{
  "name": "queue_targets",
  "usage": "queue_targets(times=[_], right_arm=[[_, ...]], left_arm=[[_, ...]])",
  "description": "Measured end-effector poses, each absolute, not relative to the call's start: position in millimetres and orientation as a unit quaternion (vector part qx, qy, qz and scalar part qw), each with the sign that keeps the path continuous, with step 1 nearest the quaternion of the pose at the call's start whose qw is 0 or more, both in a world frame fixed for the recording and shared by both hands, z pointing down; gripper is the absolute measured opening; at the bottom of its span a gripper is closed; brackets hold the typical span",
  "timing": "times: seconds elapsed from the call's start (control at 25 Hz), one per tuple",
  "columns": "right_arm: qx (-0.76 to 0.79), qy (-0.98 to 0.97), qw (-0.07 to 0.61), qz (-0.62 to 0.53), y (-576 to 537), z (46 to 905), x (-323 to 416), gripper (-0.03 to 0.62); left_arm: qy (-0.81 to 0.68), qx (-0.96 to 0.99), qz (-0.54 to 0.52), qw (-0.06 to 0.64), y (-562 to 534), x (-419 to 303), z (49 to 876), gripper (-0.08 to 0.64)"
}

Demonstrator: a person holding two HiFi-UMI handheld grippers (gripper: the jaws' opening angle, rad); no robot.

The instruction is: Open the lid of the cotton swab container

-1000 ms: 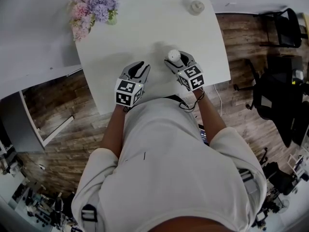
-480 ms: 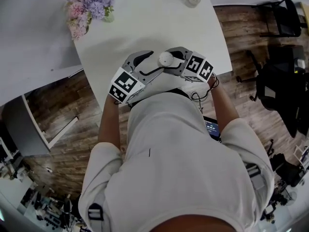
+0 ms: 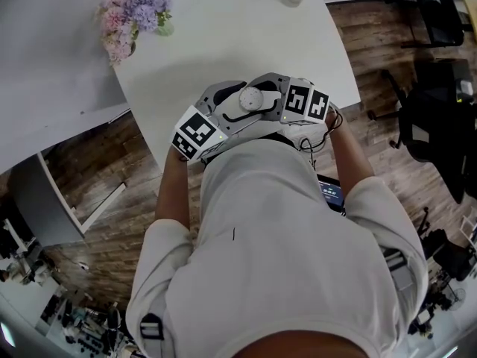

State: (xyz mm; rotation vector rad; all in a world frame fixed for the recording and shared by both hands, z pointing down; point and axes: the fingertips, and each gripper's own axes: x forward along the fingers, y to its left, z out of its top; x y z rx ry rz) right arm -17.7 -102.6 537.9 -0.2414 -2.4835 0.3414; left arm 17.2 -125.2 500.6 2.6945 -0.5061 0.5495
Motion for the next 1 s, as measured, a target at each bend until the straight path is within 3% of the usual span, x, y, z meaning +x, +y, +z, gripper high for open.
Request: queue_targets(times=[0.12,0.56,1.0], right_arm=[[-0.094,-0.937,0.316,0.117,-101.2,538.0,-20.1,0.257],[-0.015,-0.967,0.228,0.117,-127.2,504.7,-28.6,0.247],[0.033,-0.964,0.246,0.092,-134.5,515.5,-28.2,0.233]], left_arm=[[-0.179,0.951,0.175,0.180,-123.7,15.0,500.8,0.277],[-0.276,0.924,0.021,0.263,-147.7,-19.8,475.4,0.272],[-0.322,0.909,0.049,0.262,-153.6,-26.1,486.9,0.273]])
